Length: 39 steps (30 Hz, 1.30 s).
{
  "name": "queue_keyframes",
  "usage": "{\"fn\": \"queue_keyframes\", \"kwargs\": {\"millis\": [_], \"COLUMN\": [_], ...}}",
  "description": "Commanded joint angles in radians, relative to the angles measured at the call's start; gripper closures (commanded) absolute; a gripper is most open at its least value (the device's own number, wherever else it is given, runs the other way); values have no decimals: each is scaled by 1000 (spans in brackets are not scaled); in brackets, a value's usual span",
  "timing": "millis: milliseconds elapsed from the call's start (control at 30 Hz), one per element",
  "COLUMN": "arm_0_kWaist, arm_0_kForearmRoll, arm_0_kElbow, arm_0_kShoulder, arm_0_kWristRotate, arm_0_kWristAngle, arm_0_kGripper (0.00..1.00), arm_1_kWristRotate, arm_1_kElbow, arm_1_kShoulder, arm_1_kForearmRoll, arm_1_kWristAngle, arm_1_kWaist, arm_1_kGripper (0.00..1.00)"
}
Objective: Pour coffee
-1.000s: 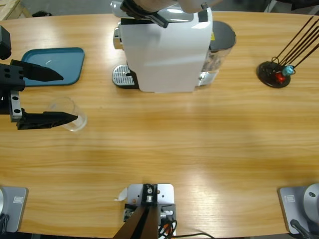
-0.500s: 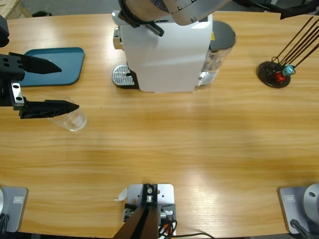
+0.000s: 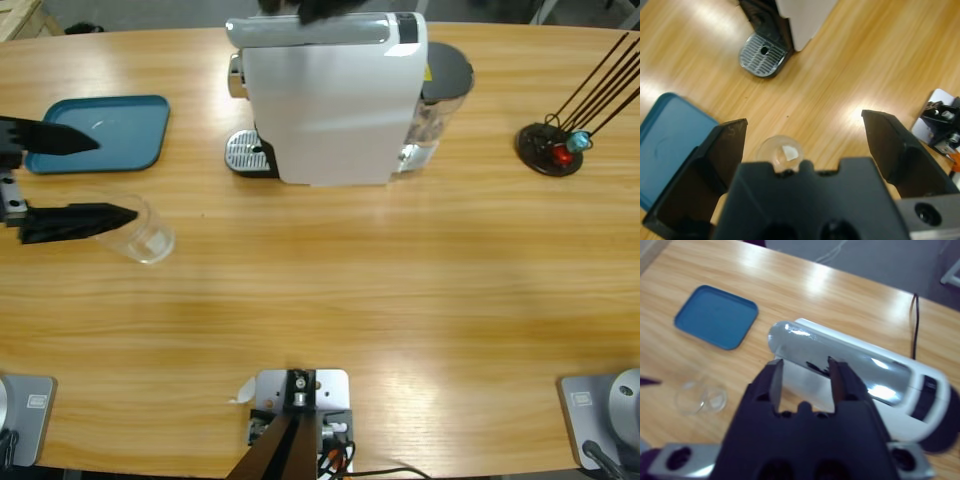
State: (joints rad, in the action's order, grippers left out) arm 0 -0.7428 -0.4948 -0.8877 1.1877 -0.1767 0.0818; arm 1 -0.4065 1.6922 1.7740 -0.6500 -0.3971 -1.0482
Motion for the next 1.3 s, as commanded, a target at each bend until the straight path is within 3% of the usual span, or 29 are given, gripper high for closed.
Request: {"fn": "queue_keyframes", "kwargs": {"millis": [33, 133, 333, 567, 967, 1233, 1300], "arm_0_kWaist": [17, 17, 17, 39, 65, 72, 74], "arm_0_kForearmRoll": [8, 8, 37, 121, 162, 189, 198], "arm_0_kElbow": [132, 204, 230, 303, 283, 263, 263], "arm_0_kShoulder": [-54, -62, 2, 60, 138, 199, 225], "arm_0_kWristRotate": [49, 48, 32, 19, 9, -16, -33], "arm_0_kWristAngle": [-52, -62, -114, -165, -114, -91, -85], "arm_0_kGripper": [32, 31, 23, 17, 14, 61, 198], "arm_1_kWristRotate": [132, 140, 116, 103, 102, 101, 101], "arm_1_kElbow": [-179, -305, -494, -564, -593, -594, -595], "arm_1_kShoulder": [-234, -292, -380, -382, -363, -354, -353], "arm_1_kForearmRoll": [9, 52, 120, 196, 248, 255, 257], "arm_1_kWristAngle": [148, 165, 199, 205, 220, 225, 225], "arm_1_kWaist": [-10, -10, -10, -10, -10, -10, -10], "arm_1_kGripper": [0, 0, 0, 0, 0, 0, 0]}}
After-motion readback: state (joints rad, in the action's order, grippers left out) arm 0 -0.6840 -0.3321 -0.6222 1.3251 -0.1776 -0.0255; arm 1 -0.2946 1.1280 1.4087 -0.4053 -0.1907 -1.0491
